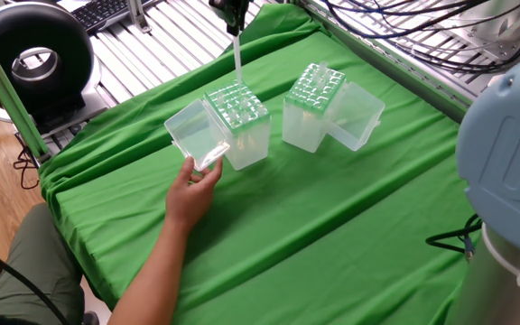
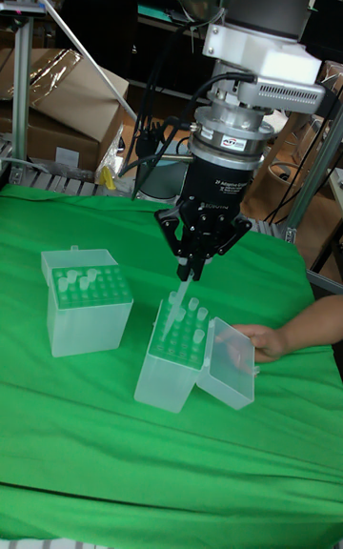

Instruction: Insert a large pipette tip into the holder for large pipette tips

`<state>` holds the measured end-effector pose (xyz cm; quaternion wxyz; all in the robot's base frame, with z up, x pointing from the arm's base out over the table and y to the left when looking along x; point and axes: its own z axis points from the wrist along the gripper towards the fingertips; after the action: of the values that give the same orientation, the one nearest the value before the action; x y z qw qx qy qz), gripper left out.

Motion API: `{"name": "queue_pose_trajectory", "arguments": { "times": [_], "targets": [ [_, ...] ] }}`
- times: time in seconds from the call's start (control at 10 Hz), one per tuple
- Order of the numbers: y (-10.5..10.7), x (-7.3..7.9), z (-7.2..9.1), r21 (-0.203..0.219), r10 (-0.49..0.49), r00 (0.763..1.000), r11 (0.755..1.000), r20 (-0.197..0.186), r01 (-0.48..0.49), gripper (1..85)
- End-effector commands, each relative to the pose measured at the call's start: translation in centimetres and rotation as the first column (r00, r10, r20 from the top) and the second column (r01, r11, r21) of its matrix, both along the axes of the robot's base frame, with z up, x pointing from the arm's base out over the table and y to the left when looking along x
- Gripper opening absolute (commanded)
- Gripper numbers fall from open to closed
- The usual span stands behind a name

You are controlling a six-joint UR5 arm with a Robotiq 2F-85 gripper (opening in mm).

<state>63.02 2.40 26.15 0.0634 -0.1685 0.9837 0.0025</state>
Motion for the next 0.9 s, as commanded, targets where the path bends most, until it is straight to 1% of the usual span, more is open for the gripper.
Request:
{"name": "queue_pose_trajectory", "arguments": {
  "times": [0.0,0.2,0.4,0.5,0.6,0.7,0.8],
  "targets": [
    [0.0,0.3,-0.5,0.018,0.005,1.0,1.0,0.017,-0.006,1.0],
    [-0.1,0.6,-1.0,0.023,0.009,1.0,1.0,0.026,-0.01,1.0],
    [-0.2,1.0,-2.1,0.039,0.009,0.999,0.999,0.043,-0.011,1.0],
    [0.1,0.5,-2.6,0.054,0.007,1.0,0.999,0.028,-0.008,1.0],
    [0.3,0.1,-2.9,0.062,0.012,1.0,0.998,0.016,-0.013,7.7],
    [0.6,-0.1,-3.1,0.072,0.031,0.999,0.997,0.009,-0.032,17.3],
    [0.2,-0.4,-3.2,0.057,0.038,0.999,0.998,-0.003,-0.038,23.7]
  ]
}}
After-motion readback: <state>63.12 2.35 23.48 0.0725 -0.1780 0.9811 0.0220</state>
